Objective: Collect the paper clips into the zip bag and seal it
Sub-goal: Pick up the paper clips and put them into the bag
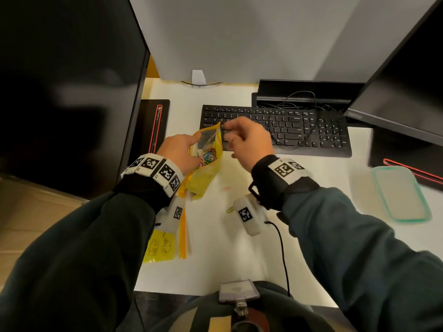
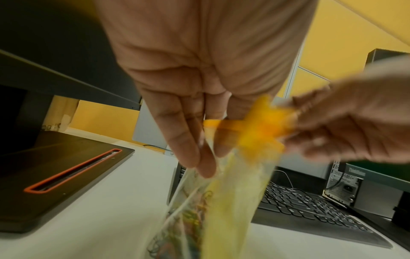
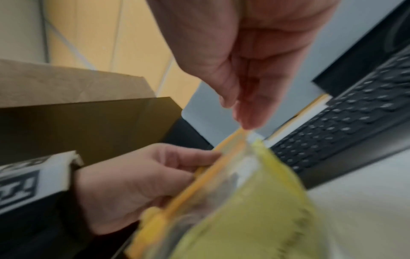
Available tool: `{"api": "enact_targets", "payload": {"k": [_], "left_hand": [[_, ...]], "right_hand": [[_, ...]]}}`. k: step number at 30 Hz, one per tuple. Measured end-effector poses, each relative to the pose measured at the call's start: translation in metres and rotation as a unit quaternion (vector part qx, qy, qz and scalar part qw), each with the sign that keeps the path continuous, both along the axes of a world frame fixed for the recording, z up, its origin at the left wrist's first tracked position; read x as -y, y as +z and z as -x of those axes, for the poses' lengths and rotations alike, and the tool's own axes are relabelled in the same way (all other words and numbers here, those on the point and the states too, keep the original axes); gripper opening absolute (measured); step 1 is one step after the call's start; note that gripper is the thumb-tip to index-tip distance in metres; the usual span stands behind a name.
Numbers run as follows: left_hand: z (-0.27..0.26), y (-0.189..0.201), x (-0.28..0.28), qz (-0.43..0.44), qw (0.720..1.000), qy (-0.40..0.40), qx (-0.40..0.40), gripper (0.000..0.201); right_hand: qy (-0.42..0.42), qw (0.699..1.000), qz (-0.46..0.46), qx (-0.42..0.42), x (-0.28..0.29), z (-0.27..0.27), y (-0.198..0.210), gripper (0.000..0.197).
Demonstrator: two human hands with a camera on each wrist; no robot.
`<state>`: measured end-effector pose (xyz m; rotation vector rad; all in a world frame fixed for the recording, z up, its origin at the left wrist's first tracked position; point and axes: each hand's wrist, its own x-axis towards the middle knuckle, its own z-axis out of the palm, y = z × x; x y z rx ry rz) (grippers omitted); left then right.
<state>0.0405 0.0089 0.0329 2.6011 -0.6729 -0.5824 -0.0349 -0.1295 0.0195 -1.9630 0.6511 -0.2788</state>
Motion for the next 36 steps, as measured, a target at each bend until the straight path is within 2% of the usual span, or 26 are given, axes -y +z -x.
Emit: {"api": "enact_targets", "payload": {"k": [1,2,3,5,6,7,9,12,14,21,23,28,32,33,36], "left_hand": [[0.0,-0.001,-0.001,0.001,1.0,0.003,-0.002,0.06],[-0.001,-0.001,-0.001,0.003,1.0,0.006,-0.002,0.06],[-0.001,-0.001,-0.002,0.003,1.0,0.009,-0.002,0.06],[-0.001,-0.002,-0.002,0.006,1.0,0.014,-0.003,0.06],[-0.001,-0.002,-0.002,0.008,1.0,0.015,-0.003,0.059],[0.0,-0.002,-0.002,0.008,1.0,0.014,-0.002,0.059],[0.0,-0.002,-0.001,0.009,1.0,0.012,-0.001,0.059],[0.0,-0.003,-0.002,0.003,1.0,0.008,0.0,0.059],[-0.001,-0.003,-0.003,-0.003,1.0,0.007,0.002,0.059],[-0.005,-0.006,-0.004,-0.003,1.0,0.01,0.002,0.059],[-0.006,-0.007,-0.005,-0.002,1.0,0.017,0.003,0.058],[-0.008,-0.008,-0.011,-0.01,1.0,0.018,0.005,0.059],[-0.005,-0.01,-0.014,0.006,0.999,0.048,0.003,0.061],[-0.001,-0.011,-0.013,0.019,0.998,0.059,0.004,0.061],[0.013,-0.017,-0.008,0.071,0.993,0.097,-0.012,0.065]], "right_hand": [[-0.007,1.0,0.016,-0.016,0.006,0.007,-0.007,0.023],[0.022,0.996,0.051,-0.065,0.01,0.017,-0.017,0.023],[0.087,0.982,0.099,-0.139,0.011,0.027,-0.026,0.029],[0.255,0.911,0.182,-0.269,0.004,0.044,-0.046,0.059],[0.315,0.878,0.205,-0.296,-0.001,0.048,-0.054,0.07],[0.346,0.86,0.217,-0.306,-0.005,0.05,-0.06,0.076],[0.351,0.856,0.232,-0.3,-0.009,0.047,-0.066,0.069],[0.365,0.848,0.265,-0.277,-0.015,0.045,-0.069,0.038],[0.376,0.842,0.272,-0.275,-0.021,0.046,-0.069,0.027],[0.381,0.802,0.339,-0.312,-0.041,0.059,-0.063,0.033],[0.375,0.803,0.334,-0.32,-0.044,0.065,-0.062,0.034],[0.335,0.829,0.297,-0.334,-0.051,0.074,-0.066,0.034],[0.343,0.835,0.286,-0.321,-0.048,0.078,-0.064,0.028],[0.328,0.848,0.27,-0.315,-0.043,0.078,-0.061,0.026],[0.181,0.942,0.183,-0.215,-0.021,0.071,-0.039,0.014]]}}
